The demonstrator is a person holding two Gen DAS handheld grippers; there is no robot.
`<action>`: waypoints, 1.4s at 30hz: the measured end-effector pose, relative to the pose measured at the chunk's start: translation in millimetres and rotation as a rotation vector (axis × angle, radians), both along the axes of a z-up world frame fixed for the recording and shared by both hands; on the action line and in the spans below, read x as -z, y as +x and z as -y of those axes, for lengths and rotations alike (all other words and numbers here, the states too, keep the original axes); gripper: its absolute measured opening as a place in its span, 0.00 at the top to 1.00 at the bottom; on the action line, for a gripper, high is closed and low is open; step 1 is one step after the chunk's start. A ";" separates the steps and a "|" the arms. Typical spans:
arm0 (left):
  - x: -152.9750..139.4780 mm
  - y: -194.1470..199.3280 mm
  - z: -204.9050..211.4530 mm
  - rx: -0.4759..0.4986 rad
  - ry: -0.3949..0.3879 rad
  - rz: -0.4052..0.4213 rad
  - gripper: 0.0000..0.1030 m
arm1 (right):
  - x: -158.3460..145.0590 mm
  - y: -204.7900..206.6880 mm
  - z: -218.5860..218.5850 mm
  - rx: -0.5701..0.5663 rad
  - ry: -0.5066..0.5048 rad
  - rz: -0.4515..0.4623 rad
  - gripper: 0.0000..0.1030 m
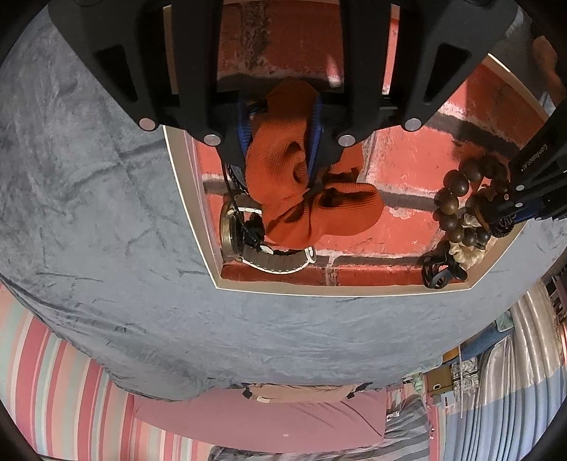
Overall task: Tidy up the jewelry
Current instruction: 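Carry the pendant and orange scrunchie into the tray and open both tools, then move both tools toward the red tassel charm and black hair tie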
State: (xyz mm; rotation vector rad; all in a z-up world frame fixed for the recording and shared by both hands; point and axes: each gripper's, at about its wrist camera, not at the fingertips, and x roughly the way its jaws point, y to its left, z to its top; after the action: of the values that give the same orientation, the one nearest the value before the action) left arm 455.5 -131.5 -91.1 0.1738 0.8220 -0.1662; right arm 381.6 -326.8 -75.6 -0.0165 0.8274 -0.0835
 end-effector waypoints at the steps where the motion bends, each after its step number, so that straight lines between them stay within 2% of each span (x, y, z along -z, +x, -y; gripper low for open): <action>1: 0.1 -0.4 0.1 -0.001 0.000 0.003 0.79 | 0.1 -0.4 0.4 -0.001 0.001 0.001 0.71; 4: 1.0 -0.4 0.0 0.008 0.001 0.000 0.79 | 0.0 -1.9 0.4 -0.011 0.000 0.002 0.62; 6: 0.3 -1.4 0.5 0.010 0.001 -0.001 0.78 | -2.3 -4.8 0.5 -0.018 0.000 0.008 0.49; 8: -4.5 -4.0 -1.3 0.014 -0.012 0.002 0.76 | -7.4 -9.0 0.8 -0.025 -0.008 0.021 0.42; 10: -11.7 -7.1 -3.0 0.010 -0.017 0.019 0.58 | -14.0 -14.4 1.4 -0.037 -0.014 0.037 0.33; 13: -25.7 -16.4 -1.9 0.007 0.003 0.065 0.52 | -24.9 -23.5 5.8 -0.045 -0.003 0.061 0.24; 15: -35.6 -23.5 -2.2 0.008 0.004 0.080 0.49 | -32.0 -30.6 9.6 -0.050 0.005 0.072 0.22; 19: -56.9 -41.6 -7.5 -0.001 -0.004 0.113 0.32 | -50.3 -50.7 16.7 -0.049 0.013 0.107 0.14; 24: -83.9 -75.0 -20.6 0.006 -0.008 0.137 0.27 | -73.8 -83.0 34.2 -0.025 0.037 0.140 0.09; 25: -87.3 -82.0 -21.2 0.003 -0.004 0.142 0.21 | -77.6 -91.0 38.5 -0.024 0.046 0.137 0.09; 27: -93.0 -98.2 -24.3 -0.006 0.000 0.157 0.14 | -82.0 -105.8 43.6 -0.025 0.047 0.127 0.09; 29: -96.1 -119.3 -26.4 0.014 -0.010 0.157 0.14 | -84.7 -121.7 47.3 -0.025 0.031 0.119 0.09; 36: -75.7 -176.9 -16.1 0.049 -0.068 0.090 0.14 | -81.3 -175.7 65.6 0.007 -0.007 0.116 0.09; 42: -47.2 -199.1 -1.9 0.065 -0.084 0.049 0.14 | -49.3 -203.3 71.0 0.019 -0.078 0.084 0.09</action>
State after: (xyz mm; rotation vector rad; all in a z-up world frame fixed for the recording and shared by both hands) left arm 256.4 -129.6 -43.9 0.1253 0.7593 -0.2557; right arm 178.3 -397.8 -26.3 -0.0781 0.7401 -0.1337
